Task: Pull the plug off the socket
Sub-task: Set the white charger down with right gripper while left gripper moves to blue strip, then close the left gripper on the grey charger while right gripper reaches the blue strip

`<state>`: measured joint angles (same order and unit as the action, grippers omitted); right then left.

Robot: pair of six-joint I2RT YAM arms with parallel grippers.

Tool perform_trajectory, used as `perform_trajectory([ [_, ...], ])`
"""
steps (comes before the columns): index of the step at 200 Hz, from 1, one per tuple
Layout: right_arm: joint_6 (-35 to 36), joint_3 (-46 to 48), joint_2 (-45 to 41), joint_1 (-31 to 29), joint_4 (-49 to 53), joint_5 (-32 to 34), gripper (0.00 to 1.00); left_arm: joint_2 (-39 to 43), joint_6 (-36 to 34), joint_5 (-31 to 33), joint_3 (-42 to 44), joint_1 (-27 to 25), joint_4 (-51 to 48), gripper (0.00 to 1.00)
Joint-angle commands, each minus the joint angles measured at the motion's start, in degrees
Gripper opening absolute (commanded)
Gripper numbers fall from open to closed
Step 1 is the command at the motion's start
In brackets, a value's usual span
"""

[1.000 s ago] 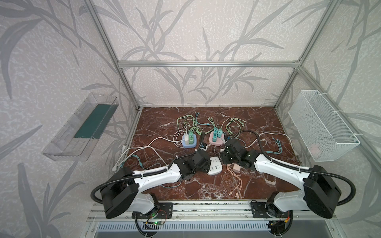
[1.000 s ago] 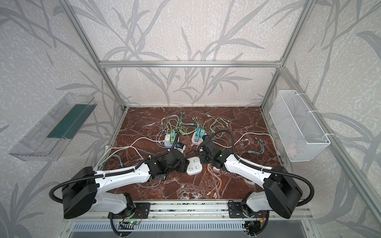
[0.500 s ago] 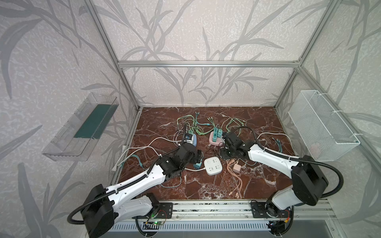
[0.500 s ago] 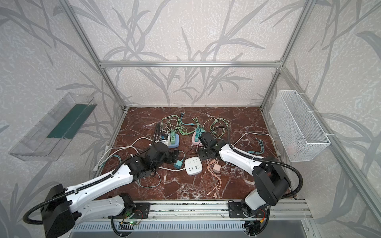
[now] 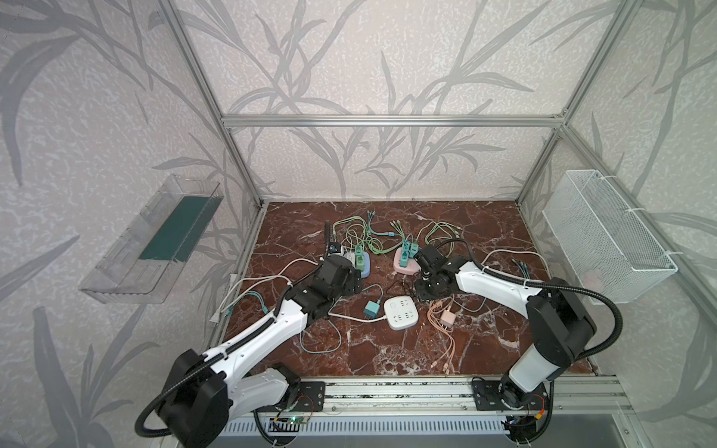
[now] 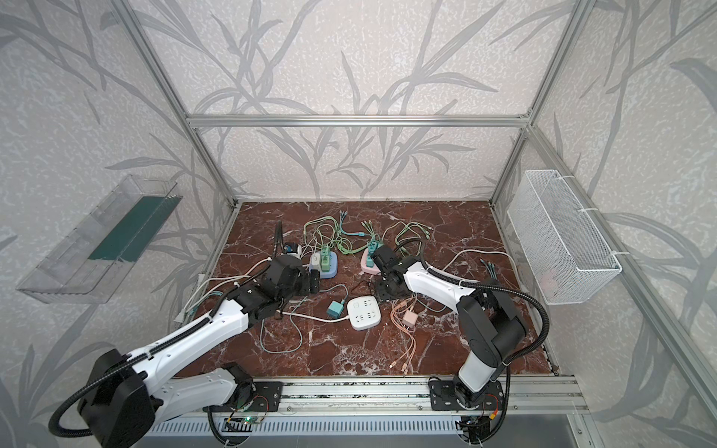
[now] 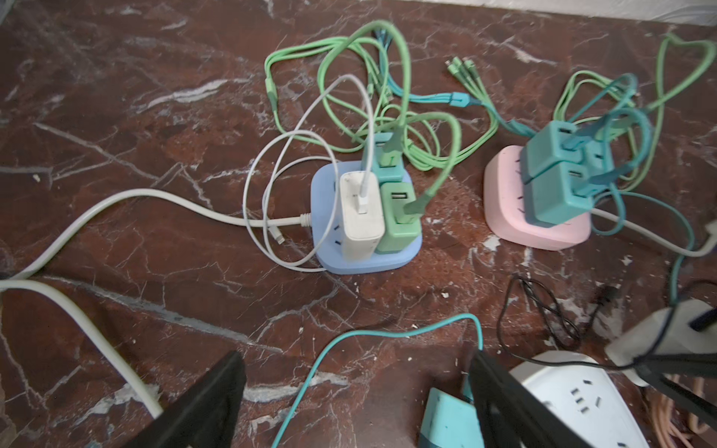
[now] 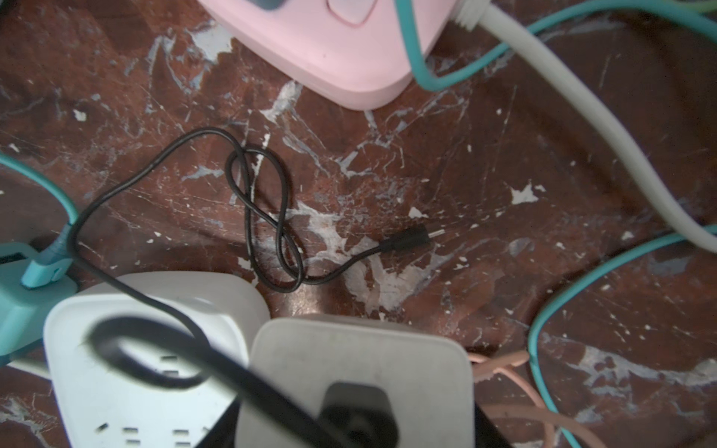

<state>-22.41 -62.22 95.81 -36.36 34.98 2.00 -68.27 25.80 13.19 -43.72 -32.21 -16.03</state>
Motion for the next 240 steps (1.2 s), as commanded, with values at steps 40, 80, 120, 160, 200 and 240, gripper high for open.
perform_trajectory([
  [40,1.70,-6.49,6.54,1.72,7.94,-3.15,0.44,-10.17,-1.55,-4.35,-9.51,4.14,-1.32,0.81],
  [80,1.59,-6.77,5.58,2.08,7.25,-3.35,0.56,-14.23,-1.31,-6.14,-11.22,5.57,-0.28,0.73],
  [120,1.58,-7.98,6.24,2.98,7.60,-3.66,0.68,-16.46,-1.26,-6.78,-12.66,6.04,-0.54,0.70],
  [160,1.15,-8.13,4.52,3.81,6.63,-3.76,0.73,-17.14,-1.35,-7.12,-13.49,6.25,-0.83,0.69],
  [200,1.49,-5.86,-2.47,3.39,-1.94,-4.88,0.72,-17.64,-1.47,-6.69,-13.39,6.34,-0.54,0.67],
  [240,-0.18,-1.70,-7.29,2.47,-14.20,-7.50,0.64,-18.74,-2.49,-6.77,-14.46,6.73,-1.53,0.61],
])
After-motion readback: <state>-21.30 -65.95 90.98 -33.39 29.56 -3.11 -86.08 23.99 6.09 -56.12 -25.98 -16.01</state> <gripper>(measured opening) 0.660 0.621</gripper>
